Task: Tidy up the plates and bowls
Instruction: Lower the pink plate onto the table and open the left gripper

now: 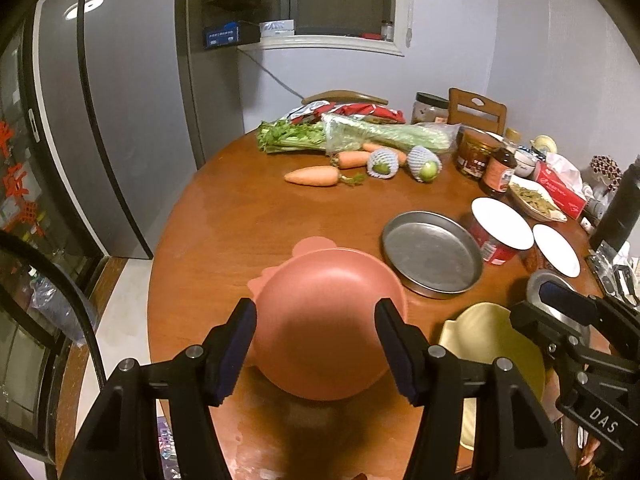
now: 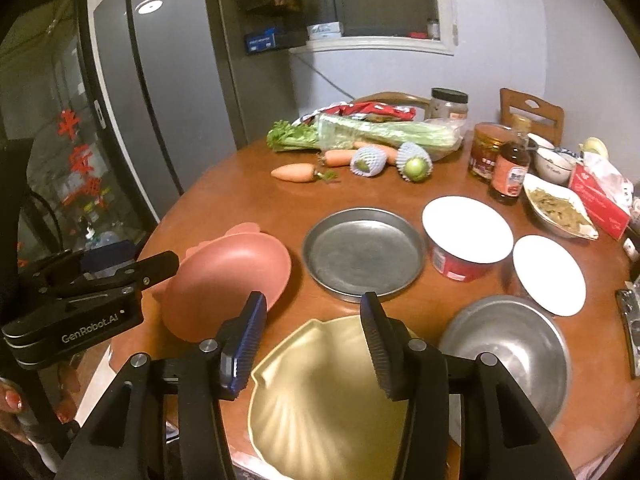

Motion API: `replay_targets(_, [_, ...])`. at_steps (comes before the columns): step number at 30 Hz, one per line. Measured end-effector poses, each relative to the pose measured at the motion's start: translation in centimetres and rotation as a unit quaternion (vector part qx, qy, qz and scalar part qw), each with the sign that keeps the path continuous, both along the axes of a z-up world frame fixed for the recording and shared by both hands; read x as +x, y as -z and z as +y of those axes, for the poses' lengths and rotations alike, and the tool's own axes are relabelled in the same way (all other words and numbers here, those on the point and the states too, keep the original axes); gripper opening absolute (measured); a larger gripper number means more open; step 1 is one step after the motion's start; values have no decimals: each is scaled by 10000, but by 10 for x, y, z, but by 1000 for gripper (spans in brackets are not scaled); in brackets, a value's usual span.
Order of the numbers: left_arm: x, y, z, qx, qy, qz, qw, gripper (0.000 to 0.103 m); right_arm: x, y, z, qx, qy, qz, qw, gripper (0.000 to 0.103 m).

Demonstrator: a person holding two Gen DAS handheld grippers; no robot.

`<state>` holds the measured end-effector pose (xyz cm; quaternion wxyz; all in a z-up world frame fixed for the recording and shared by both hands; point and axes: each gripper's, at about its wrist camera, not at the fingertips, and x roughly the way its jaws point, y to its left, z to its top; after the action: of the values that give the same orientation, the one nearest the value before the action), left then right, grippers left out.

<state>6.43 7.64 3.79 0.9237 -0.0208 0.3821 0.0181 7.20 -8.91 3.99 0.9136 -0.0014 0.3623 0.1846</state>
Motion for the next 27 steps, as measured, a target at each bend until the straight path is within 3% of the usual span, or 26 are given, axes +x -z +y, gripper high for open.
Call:
replay_targets(17, [-15,3,-35,0,357,10,9994,61,-33,-8,-43,127,289,-183,9993,51])
replay_targets(27, [-20,33,-56,-78,647,347,9973,61,-61,11,-56,170,240,57,9996,51])
